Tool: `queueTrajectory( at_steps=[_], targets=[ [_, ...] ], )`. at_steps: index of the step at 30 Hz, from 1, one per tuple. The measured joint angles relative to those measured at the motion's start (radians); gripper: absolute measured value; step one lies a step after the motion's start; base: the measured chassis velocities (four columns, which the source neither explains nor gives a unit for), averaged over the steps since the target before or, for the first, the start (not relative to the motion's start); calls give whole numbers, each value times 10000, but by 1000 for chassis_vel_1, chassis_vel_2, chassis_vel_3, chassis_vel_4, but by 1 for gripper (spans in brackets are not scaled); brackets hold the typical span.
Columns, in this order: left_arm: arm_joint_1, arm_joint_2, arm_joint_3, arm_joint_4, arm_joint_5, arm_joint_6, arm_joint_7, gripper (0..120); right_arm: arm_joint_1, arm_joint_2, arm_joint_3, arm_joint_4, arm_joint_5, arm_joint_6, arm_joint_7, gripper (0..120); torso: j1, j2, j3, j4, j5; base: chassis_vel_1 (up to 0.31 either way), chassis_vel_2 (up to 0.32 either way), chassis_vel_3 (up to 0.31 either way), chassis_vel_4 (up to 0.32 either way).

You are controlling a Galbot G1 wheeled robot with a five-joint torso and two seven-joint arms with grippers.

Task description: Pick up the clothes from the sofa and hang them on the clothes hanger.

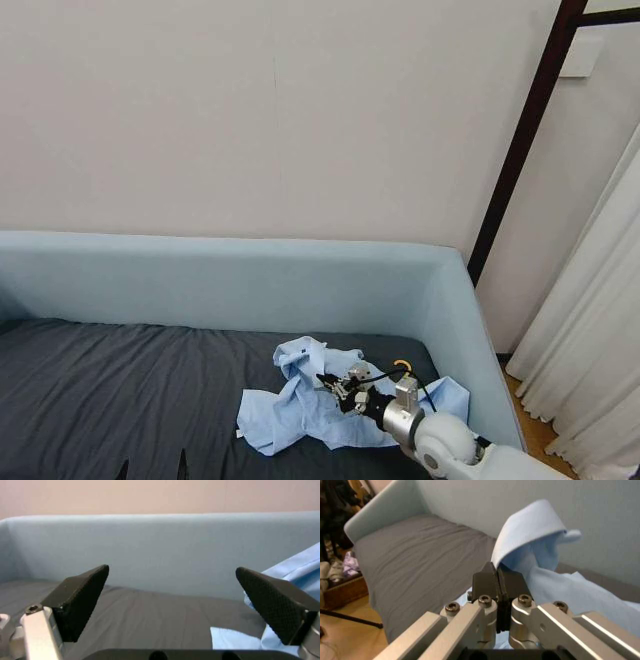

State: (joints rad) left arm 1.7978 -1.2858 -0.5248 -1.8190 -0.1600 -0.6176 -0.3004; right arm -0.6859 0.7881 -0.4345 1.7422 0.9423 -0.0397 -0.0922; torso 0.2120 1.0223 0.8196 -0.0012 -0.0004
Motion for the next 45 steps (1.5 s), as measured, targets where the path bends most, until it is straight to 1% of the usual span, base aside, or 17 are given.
queueTrajectory(
  at_steps=[6,10,11,13,16,17,20,22,25,27,29,33,34,39,40,44,45],
  targets=[
    [-815,703,334,-13,-523,765,43,100,-285,-900,669,822,-123,135,-445,0,0,0,0,0,-3,0,0,0,0],
    [-1989,1690,1060,258,-1771,1632,364,100,-494,-1571,998,1172,-624,527,-977,0,0,0,0,-1,-6,0,0,0,0],
    [-1989,1690,1060,258,-1771,1632,364,100,-494,-1571,998,1172,-624,527,-977,0,0,0,0,-1,-6,0,0,0,0],
    [-2694,2406,1373,573,-2392,1857,686,100,-581,-1753,1130,1328,-707,606,-1094,0,0,0,0,-2,-5,0,0,0,0],
    [-3679,3664,1806,1216,-3455,1876,1894,100,-652,-1951,1255,1504,-818,755,-1273,0,0,-1,1,-5,-7,0,0,0,0],
    [-3679,3664,1806,1216,-3455,1876,1894,100,-652,-1951,1255,1504,-818,755,-1273,0,0,-1,1,-5,-7,0,0,0,0],
    [-4358,4642,2125,1929,-4408,1543,3289,100,-394,-1932,1108,1578,-777,866,-1382,0,1,0,1,6,-3,0,0,0,0],
    [-4692,4868,2353,2228,-4605,1404,3676,100,-350,-1932,1074,1615,-774,915,-1449,0,1,-1,2,10,-7,0,0,0,0],
    [-6043,5275,3460,3313,-4803,924,5012,100,-284,-1970,990,1683,-979,1125,-1619,0,0,0,1,3,-5,0,0,0,0],
    [-6576,5300,3856,3729,-4792,761,5495,100,-275,-1988,953,1689,-1231,1282,-1637,0,0,-1,1,0,-9,0,0,0,0],
    [-8050,5215,4844,4854,-4762,404,6811,100,-278,-2063,917,1724,-1709,1558,-1781,0,0,0,1,-5,-2,0,0,0,0],
    [-9993,4742,6162,6539,-4499,-27,8155,100,-422,-2227,962,1708,-2143,1810,-2024,0,1,-1,1,-3,-9,0,0,0,0],
    [-9993,4742,6162,6539,-4499,-27,8155,100,-422,-2227,962,1708,-2143,1810,-2024,0,1,-1,1,-3,-9,0,0,0,0],
    [-12140,3662,6934,9260,-3898,-774,10227,100,-613,-2335,1112,1631,-2306,1975,-2160,0,1,-1,1,-3,-4,0,0,0,0],
    [-12140,3662,6934,9260,-3898,-774,10227,100,-613,-2335,1112,1631,-2306,1975,-2160,0,1,-1,1,-3,-4,0,0,0,0],
    [-13196,2777,7161,10865,-3498,-1216,11224,100,-706,-2394,1191,1700,-2323,2006,-2200,0,1,-1,1,-1,-4,0,0,0,0],
    [-13196,2777,7161,10865,-3498,-1216,11224,100,-706,-2394,1191,1700,-2323,2006,-2200,0,1,-1,1,-1,-4,0,0,0,0]
  ],
)
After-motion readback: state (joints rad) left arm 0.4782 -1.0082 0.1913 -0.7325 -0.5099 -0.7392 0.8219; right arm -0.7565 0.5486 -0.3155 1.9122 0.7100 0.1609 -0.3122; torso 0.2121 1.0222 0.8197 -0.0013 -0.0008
